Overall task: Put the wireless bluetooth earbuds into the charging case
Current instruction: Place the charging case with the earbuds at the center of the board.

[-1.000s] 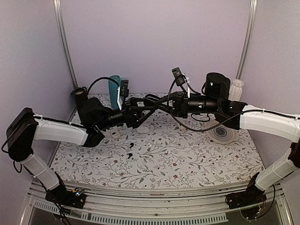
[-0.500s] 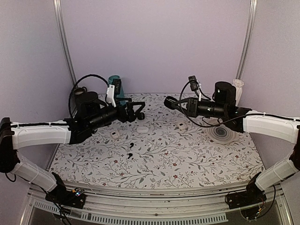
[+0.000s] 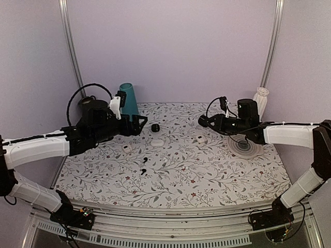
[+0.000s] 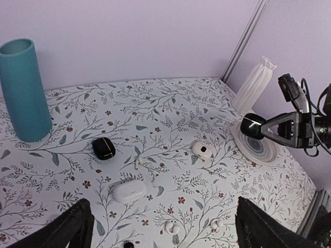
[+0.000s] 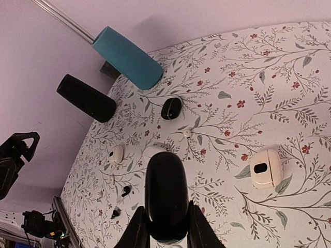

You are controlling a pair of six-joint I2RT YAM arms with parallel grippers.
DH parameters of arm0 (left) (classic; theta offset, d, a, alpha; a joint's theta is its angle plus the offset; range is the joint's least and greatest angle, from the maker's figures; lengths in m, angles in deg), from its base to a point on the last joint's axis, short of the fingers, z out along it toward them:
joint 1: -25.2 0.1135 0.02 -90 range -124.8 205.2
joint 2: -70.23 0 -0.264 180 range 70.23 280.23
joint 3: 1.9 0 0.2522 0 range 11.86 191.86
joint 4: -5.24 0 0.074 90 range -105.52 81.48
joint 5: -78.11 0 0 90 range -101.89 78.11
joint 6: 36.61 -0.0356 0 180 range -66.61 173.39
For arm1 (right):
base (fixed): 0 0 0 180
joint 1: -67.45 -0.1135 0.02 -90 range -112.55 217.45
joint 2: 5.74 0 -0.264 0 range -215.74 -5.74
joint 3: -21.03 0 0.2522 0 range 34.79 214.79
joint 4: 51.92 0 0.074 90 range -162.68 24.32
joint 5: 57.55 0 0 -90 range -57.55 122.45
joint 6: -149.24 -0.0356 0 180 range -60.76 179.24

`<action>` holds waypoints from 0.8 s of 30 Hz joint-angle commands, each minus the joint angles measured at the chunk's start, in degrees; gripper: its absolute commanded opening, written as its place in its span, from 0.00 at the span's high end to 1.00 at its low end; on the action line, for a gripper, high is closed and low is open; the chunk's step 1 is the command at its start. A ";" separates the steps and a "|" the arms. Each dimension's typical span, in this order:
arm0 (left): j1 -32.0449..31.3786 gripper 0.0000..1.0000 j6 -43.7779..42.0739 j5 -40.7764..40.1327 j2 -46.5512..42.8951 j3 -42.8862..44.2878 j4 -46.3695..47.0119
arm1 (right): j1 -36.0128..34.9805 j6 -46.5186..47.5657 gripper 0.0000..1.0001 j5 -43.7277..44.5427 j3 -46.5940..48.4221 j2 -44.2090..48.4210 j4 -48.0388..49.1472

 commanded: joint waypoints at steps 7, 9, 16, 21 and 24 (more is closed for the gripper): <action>0.92 0.04 4.23 4.55 2.77 2.73 -0.13 | 2.97 -1.53 0.97 4.57 4.25 -6.40 -3.37; 1.21 0.04 4.51 7.37 3.15 1.74 4.70 | 3.97 -3.43 0.97 4.30 5.79 -8.05 -3.69; 1.66 0.04 2.76 14.37 7.13 5.68 4.86 | 5.85 -2.85 0.97 2.75 20.14 -19.79 -9.13; 2.64 0.04 2.20 15.62 5.71 4.34 4.33 | 7.66 -3.67 0.97 0.08 26.56 -26.97 -9.81; 3.09 0.04 1.55 15.24 4.37 3.54 4.02 | 8.73 -4.66 0.97 -2.16 30.17 -31.55 -11.12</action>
